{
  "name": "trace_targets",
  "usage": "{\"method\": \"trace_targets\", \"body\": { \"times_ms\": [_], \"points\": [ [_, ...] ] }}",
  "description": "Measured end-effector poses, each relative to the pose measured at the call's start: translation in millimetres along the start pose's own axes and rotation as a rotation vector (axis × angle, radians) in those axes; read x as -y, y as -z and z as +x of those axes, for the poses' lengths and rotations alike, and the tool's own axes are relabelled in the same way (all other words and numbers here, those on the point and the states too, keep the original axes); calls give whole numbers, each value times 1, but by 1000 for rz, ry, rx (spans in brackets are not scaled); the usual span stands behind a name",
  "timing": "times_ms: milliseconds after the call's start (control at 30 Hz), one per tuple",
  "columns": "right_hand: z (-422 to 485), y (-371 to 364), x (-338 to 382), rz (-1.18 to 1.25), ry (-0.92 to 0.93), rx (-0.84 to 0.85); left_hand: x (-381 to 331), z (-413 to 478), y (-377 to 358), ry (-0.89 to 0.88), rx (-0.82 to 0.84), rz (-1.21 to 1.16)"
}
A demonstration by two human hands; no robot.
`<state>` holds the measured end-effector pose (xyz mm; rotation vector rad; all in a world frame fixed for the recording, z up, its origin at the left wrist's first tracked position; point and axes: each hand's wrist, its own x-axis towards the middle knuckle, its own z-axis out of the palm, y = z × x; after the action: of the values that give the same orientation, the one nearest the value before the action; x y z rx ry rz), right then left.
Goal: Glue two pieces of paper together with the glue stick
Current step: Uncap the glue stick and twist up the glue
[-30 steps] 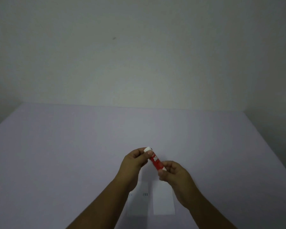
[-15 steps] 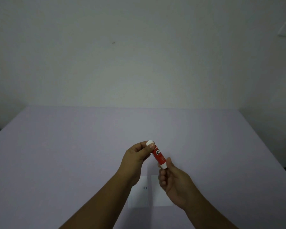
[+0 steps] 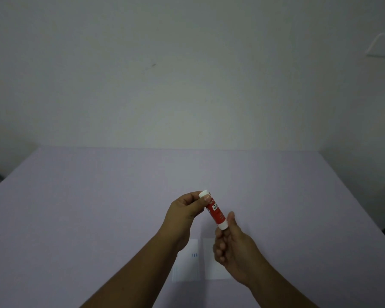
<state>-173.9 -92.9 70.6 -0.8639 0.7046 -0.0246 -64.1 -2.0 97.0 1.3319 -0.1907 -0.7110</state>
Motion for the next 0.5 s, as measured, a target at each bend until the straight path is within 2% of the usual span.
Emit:
{"method": "trace_targets", "body": {
  "times_ms": [167, 367, 500],
  "points": [
    [0, 1, 4, -15, 164, -28, 1, 0, 1, 0, -30, -5],
    [-3, -3, 4, 57, -57, -21, -1, 0, 1, 0, 12, -6],
    [1, -3, 3, -2, 56, -29, -1, 1, 1, -3, -25, 12]
  ]
}}
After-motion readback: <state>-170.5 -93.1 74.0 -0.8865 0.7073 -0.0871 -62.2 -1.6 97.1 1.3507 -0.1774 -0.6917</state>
